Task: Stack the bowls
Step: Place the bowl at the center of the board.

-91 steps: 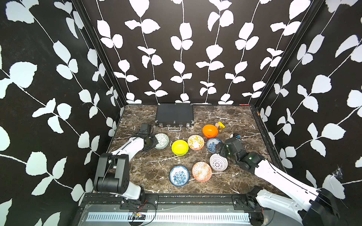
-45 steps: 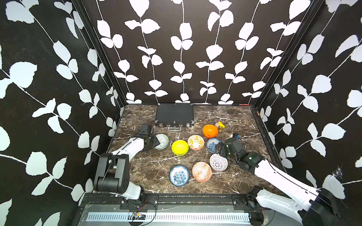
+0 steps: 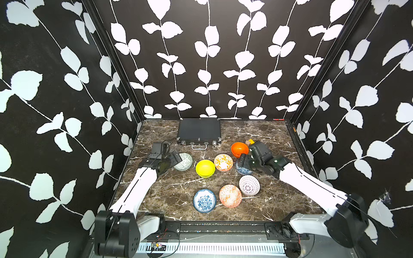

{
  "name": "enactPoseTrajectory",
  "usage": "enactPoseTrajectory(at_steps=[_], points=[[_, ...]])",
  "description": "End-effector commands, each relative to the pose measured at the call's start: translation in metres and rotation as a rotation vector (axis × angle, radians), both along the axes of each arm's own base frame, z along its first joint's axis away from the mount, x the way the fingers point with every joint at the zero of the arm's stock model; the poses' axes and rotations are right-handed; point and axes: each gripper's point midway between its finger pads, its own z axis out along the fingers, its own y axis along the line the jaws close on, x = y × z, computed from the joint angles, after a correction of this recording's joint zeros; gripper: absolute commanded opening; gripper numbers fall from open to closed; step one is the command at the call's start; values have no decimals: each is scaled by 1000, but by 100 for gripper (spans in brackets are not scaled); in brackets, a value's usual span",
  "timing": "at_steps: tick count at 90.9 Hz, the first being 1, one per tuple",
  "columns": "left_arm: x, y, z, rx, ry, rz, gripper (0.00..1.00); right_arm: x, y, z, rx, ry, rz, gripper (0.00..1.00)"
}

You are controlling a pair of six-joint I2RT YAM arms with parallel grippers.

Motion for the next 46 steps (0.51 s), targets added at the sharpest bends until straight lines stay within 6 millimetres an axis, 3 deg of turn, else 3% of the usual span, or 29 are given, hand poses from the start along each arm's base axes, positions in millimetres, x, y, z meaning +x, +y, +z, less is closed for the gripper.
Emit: enactPoseTrajectory(at_steps=[1,18,40,46], points=[[-26,-6,-14,-24,43,-56,99,2,7,-1,-6,41,27,79],[-39,-16,-11,-61,7,-128,98,14,18,-11,-26,86,27,72],[-39,-28,3,-88,-20,-210,98,33,33,-15,-86,95,48,64],[-38,-32,9,-109,-41,-220,98,38,36,-24,-116,116,57,61]])
